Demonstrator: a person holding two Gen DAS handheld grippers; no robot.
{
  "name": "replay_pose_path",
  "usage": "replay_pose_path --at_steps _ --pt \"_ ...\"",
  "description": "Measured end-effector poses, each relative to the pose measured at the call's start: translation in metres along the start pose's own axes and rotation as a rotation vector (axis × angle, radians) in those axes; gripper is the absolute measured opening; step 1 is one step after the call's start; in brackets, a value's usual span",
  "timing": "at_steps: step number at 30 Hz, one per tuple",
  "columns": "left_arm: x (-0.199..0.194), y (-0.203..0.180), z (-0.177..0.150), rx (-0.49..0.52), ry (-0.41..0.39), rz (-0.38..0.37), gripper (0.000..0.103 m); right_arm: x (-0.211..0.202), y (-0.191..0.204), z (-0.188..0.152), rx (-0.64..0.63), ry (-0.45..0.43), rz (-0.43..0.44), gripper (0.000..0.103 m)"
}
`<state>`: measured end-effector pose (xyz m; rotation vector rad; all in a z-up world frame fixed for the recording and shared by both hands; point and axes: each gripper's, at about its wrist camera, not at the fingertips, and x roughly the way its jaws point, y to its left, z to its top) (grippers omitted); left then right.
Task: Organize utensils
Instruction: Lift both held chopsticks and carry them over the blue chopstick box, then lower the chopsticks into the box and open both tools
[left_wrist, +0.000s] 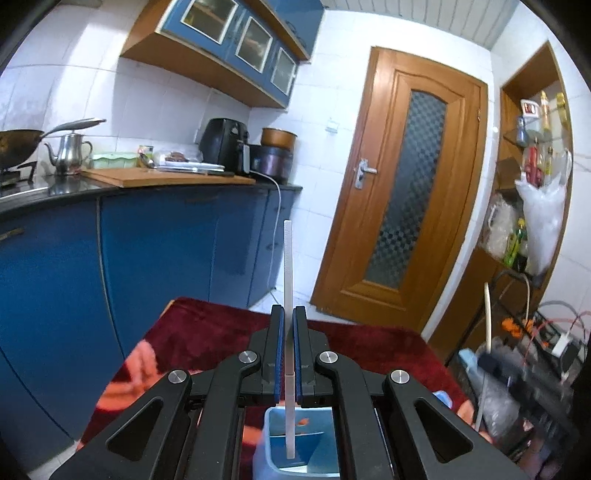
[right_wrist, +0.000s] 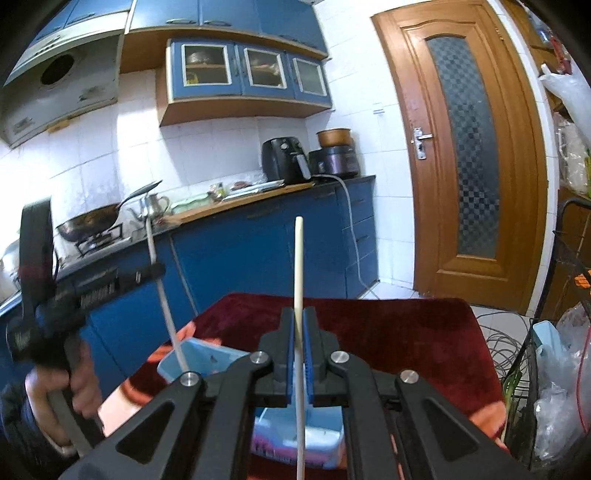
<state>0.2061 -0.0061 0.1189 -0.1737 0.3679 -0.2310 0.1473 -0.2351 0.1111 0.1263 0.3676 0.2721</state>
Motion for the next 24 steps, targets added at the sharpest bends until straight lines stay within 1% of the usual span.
replay_pose_path --at_steps 5,7,10,12,15,20,24 --pt "0.011 0.001 -0.014 0.070 0.003 -0.015 0.004 0.015 0.000 0.007 0.005 -0.079 -0.066 0.006" --pt "0.015 0.001 -0.018 0.081 0.002 -0.027 0.004 0.023 0.001 0.008 0.004 -0.106 -0.099 0.006" --pt "0.022 0.004 -0.022 0.069 0.018 -0.053 0.004 0.035 -0.002 0.006 0.003 -0.128 -0.146 0.006" --pt "0.025 0.006 -0.026 0.062 0.023 -0.066 0.004 0.043 -0.006 0.002 0.011 -0.125 -0.166 0.006" --pt "0.027 0.007 -0.031 0.061 0.029 -0.070 0.004 0.049 -0.010 -0.006 0.018 -0.105 -0.171 0.006" --pt "0.030 0.005 -0.036 0.067 0.051 -0.061 0.004 0.046 -0.013 -0.015 0.001 -0.087 -0.168 0.006" --pt "0.029 0.003 -0.039 0.069 0.061 -0.055 0.004 0.044 -0.017 -0.022 0.012 -0.072 -0.162 0.006"
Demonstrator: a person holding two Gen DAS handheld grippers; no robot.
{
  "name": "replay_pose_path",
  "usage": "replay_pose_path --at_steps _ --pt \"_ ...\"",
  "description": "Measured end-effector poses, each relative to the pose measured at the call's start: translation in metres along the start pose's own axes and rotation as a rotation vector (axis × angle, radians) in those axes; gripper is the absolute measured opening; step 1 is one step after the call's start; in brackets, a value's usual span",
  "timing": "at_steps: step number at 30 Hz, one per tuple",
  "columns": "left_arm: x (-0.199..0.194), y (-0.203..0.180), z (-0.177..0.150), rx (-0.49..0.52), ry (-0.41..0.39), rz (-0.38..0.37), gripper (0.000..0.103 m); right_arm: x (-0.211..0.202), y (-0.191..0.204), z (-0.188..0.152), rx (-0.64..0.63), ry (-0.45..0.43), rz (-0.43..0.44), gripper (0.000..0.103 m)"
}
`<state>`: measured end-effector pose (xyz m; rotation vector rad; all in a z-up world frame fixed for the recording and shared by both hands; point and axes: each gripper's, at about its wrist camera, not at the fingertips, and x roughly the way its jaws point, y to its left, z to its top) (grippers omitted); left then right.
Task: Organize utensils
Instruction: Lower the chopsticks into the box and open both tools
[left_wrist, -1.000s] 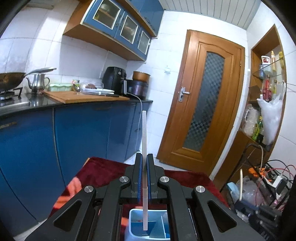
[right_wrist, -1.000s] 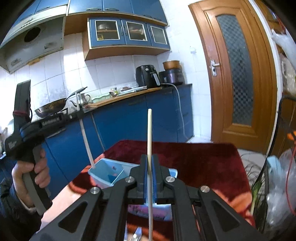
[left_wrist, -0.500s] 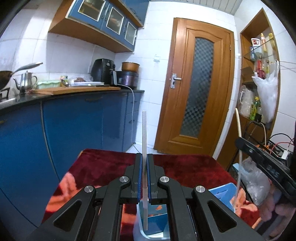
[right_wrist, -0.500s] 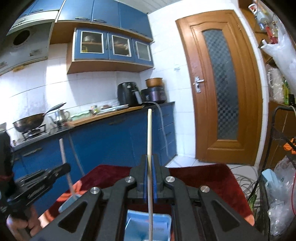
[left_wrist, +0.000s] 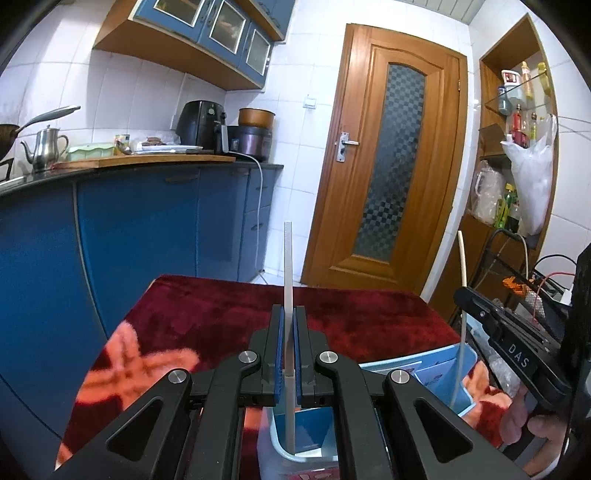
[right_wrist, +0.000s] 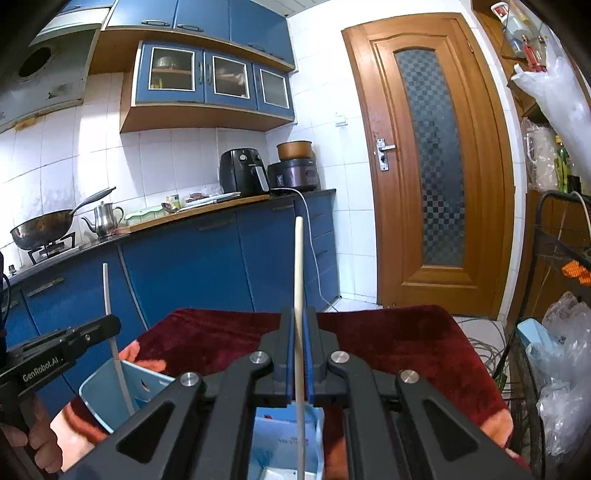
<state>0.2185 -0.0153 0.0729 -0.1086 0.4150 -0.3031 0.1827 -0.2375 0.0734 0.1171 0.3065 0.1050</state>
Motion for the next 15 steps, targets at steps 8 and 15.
replay_pose_path --at_steps 8,15 --pt "0.000 -0.005 -0.005 0.004 0.060 -0.009 0.008 -0.006 -0.013 -0.006 0.045 0.033 0.026 0.007" --pt "-0.012 -0.010 -0.009 0.010 0.096 -0.003 0.025 -0.019 -0.014 -0.005 0.069 0.044 0.067 0.023"
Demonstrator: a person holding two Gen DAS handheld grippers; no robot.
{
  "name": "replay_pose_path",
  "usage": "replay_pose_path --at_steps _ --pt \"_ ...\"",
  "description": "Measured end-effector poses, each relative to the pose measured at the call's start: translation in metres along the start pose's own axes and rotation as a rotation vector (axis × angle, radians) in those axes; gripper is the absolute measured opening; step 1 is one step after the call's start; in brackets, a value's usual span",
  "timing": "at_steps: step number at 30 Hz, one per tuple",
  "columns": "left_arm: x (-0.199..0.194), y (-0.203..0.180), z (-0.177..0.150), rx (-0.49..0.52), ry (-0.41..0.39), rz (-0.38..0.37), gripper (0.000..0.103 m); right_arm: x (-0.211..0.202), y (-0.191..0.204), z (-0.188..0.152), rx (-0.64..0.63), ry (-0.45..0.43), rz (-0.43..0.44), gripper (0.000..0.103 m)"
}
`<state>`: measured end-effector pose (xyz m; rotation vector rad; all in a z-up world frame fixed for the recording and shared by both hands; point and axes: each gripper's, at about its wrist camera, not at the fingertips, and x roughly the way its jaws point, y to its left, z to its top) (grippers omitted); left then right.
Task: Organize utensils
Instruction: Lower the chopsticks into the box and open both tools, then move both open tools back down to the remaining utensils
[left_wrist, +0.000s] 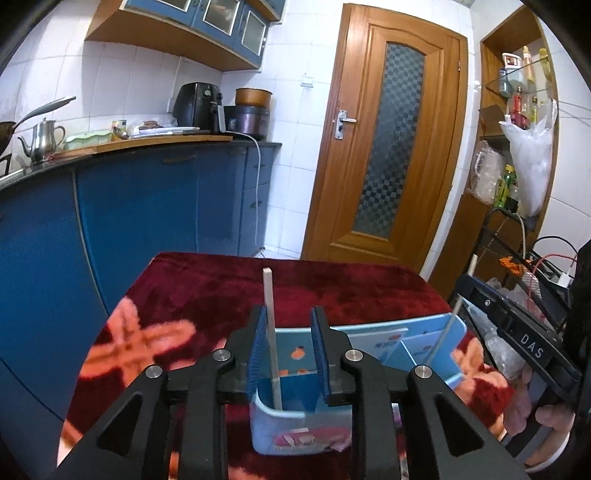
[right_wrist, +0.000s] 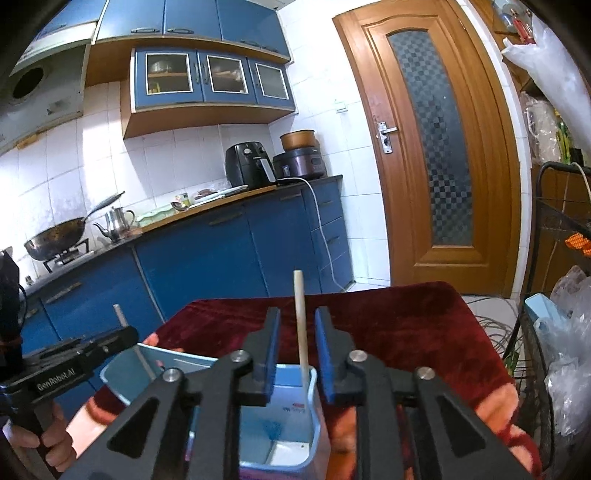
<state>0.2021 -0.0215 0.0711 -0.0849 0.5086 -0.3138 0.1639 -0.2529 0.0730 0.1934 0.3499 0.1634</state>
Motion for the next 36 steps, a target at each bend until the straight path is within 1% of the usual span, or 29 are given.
replay_pose_path --at_steps 6,10,19,25,26,28,31,36 --pt "-0.019 0.000 -0.001 -0.009 0.025 -0.020 0.027 -0.024 0.000 0.003 0.032 -0.001 0.021 0.028" --pt "-0.035 -0.002 -0.006 0.000 0.036 -0.027 0.027 -0.039 0.003 0.003 0.040 0.008 0.022 0.028" --pt "-0.066 -0.010 -0.018 0.040 0.069 -0.040 0.028 -0.070 0.014 -0.006 0.069 0.066 0.042 0.028" --pt "-0.090 -0.007 -0.031 0.036 0.079 -0.031 0.029 -0.086 0.018 -0.016 0.103 0.120 0.041 0.028" --pt "-0.093 -0.006 -0.033 0.038 0.087 -0.026 0.029 -0.089 0.019 -0.019 0.105 0.134 0.039 0.028" --pt "-0.097 -0.006 -0.039 0.044 0.108 -0.005 0.034 -0.094 0.020 -0.023 0.109 0.155 0.032 0.028" --pt "-0.101 -0.004 -0.046 0.053 0.141 0.016 0.035 -0.101 0.020 -0.034 0.118 0.200 0.031 0.028" --pt "-0.105 -0.001 -0.061 0.053 0.191 0.029 0.035 -0.107 0.021 -0.051 0.127 0.265 0.032 0.030"
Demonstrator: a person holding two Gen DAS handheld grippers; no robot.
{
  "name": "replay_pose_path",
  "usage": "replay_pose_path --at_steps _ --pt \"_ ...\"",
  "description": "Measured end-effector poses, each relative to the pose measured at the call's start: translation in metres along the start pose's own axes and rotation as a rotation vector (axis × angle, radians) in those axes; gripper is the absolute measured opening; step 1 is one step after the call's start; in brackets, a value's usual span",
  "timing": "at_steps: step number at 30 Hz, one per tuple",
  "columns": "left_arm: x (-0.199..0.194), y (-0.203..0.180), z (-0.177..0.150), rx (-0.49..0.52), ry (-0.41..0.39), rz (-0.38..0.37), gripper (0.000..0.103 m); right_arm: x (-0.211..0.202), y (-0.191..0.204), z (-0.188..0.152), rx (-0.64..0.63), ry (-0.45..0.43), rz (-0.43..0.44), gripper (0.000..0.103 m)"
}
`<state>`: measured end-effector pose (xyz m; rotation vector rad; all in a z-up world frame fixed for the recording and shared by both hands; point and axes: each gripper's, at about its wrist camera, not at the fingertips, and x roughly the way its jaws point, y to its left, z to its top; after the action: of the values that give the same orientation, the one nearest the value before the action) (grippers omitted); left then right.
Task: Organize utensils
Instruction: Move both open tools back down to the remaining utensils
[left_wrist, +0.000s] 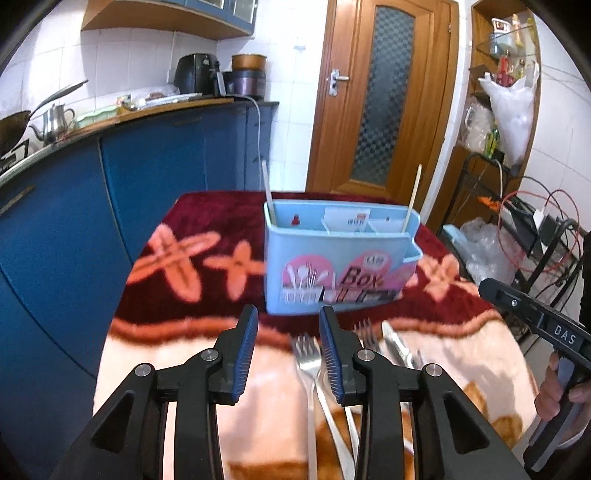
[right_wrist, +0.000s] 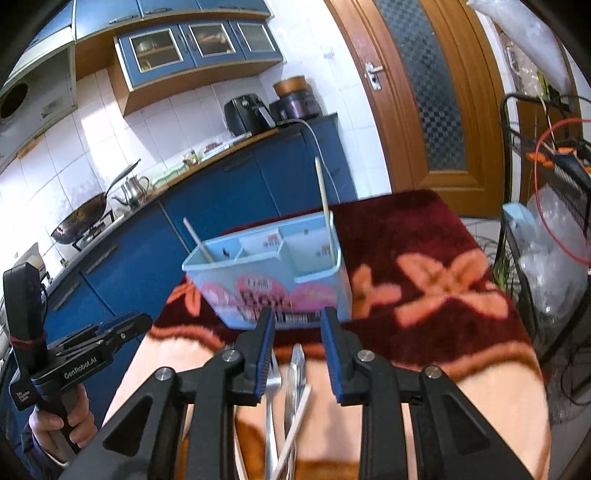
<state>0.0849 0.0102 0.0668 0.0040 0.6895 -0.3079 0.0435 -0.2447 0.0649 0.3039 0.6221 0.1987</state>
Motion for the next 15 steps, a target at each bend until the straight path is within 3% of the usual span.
replay_pose_path --at_steps 15 --pt "0.022 0.004 -0.039 -0.047 0.132 0.010 0.035 0.021 -0.001 -0.046 -0.005 0.181 -0.015 0.034"
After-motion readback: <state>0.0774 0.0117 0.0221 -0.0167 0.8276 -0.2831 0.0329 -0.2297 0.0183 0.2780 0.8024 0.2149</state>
